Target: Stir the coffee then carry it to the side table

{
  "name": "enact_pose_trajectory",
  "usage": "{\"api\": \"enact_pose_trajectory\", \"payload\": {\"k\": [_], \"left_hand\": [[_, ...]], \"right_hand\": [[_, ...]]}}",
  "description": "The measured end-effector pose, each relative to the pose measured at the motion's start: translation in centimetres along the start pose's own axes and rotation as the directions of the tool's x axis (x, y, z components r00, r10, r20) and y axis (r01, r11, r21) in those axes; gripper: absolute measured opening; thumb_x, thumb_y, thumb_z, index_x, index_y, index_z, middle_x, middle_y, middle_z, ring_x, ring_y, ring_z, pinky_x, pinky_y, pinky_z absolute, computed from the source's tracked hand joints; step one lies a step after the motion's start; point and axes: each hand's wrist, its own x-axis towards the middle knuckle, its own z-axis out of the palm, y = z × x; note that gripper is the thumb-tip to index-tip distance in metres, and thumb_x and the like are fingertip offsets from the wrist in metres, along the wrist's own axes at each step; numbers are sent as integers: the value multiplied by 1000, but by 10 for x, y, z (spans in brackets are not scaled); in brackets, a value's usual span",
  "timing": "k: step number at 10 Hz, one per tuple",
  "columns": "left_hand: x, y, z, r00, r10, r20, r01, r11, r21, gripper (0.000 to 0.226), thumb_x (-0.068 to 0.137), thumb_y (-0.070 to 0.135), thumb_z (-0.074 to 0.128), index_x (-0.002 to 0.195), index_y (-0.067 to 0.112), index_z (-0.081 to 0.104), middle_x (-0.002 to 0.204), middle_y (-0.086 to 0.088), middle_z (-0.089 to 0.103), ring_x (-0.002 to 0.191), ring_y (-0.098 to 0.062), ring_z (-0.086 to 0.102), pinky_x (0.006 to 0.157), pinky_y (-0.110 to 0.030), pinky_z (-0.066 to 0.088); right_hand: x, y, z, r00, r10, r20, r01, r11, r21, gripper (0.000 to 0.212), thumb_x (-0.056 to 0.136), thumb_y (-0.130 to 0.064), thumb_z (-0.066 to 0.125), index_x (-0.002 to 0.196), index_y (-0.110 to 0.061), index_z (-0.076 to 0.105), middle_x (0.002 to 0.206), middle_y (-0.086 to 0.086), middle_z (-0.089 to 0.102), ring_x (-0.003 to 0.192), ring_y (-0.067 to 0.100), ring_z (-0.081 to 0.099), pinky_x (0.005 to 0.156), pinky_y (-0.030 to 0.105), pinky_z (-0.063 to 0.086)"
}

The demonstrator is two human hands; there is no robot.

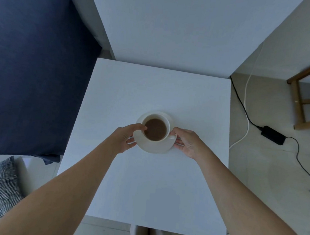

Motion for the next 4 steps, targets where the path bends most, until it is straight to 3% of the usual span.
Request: {"api": "enact_pose_trajectory", "payload": {"k": [1, 2, 3, 4], "left_hand": [[-2, -1, -1, 1000, 15, 17, -16, 1000, 20, 37, 70, 15, 83, 100, 12, 62, 112, -9, 63, 108, -24, 59, 98, -35, 48], [-8, -3, -1, 998, 52, 29, -53, 997, 51, 51, 72, 22, 83, 115, 10, 59, 121, -8, 57, 120, -26, 52, 107, -39, 42], [-20, -3, -3, 994, 107, 3, -107, 984, 143, 62, 79, 29, 79, 129, 7, 51, 121, -6, 47, 123, -26, 45, 108, -43, 39], [-44, -12, -7, 983, 176, -50, -155, 948, 278, 46, 88, 36, 67, 122, 7, 54, 119, -9, 51, 112, -26, 48, 100, -37, 41]], "right_hand": [[-3, 1, 0, 1000, -22, -2, 22, 999, 23, 9, 80, -6, 59, 72, -10, 59, 80, 10, 59, 80, 20, 58, 79, 25, 49], [-7, 7, 1, 999, -47, -27, 46, 998, -45, 15, 83, -15, 62, 94, -6, 65, 98, 13, 65, 95, 20, 58, 83, 25, 48], [-19, 11, 1, 986, -106, -128, 65, 954, -293, 66, 83, -37, 63, 139, -7, 45, 143, 10, 47, 127, 23, 46, 107, 35, 36], [-45, 22, 1, 964, -195, -179, 87, 871, -483, 67, 91, -41, 51, 147, -8, 33, 153, 9, 36, 138, 25, 36, 109, 33, 32]]}}
